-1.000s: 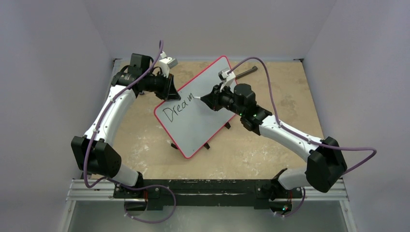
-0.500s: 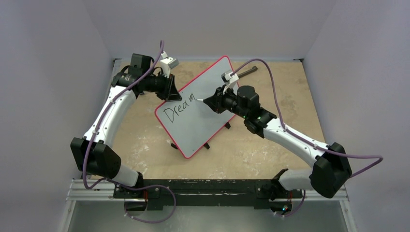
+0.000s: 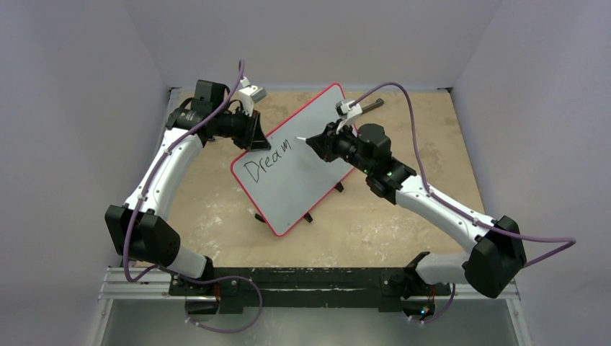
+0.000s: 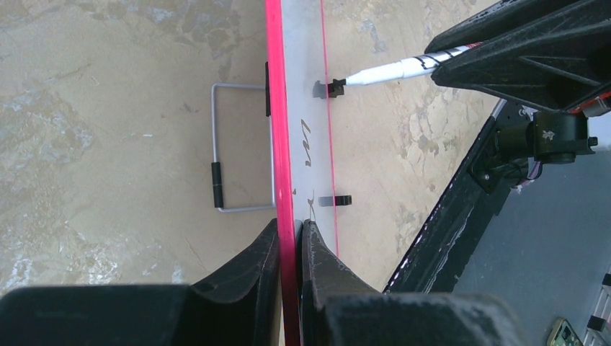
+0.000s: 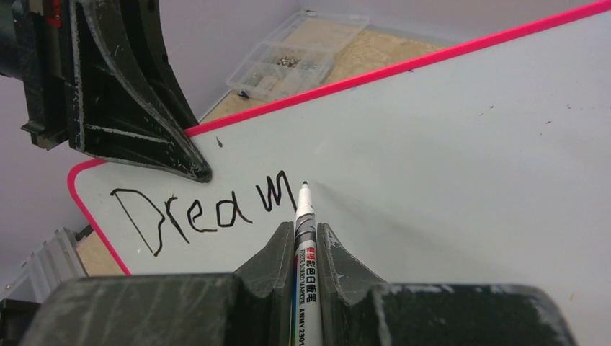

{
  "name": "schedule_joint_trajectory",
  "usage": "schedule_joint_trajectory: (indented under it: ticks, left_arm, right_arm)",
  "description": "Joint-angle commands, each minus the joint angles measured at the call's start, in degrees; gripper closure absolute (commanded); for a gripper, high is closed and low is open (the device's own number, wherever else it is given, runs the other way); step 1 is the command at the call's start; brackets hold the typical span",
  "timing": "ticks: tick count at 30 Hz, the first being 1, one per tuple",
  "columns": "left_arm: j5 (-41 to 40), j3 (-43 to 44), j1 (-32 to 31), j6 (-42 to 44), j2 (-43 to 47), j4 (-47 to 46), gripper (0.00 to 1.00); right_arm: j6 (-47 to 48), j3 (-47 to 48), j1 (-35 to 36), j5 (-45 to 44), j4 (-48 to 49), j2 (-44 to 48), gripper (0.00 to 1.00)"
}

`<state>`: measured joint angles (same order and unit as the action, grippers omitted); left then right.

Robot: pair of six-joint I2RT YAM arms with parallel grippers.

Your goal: Write a sentence on the whiteboard

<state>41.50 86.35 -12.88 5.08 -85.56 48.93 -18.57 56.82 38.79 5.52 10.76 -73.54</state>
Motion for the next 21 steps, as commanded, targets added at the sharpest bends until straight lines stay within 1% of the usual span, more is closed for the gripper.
schedule_joint_trajectory:
  ticks: [1, 12, 21]
  left_arm:
    - [0.25, 0.89, -0.30, 2.74, 2.43, -3.40, 1.00]
    - [0.08, 0.81, -0.36, 2.74, 2.52, -3.48, 1.00]
    - [0.38, 0.84, -0.39, 2.74, 2.52, -3.58, 1.00]
  right_arm:
    - [0.55, 3.48, -0.80, -1.04, 1.92, -1.00, 1.00]
    - [0.46, 5.51, -2.28, 0.39, 2.40, -3.45, 1.00]
    - [0.35, 6.03, -2.36, 3.63, 2.62, -5.70, 1.00]
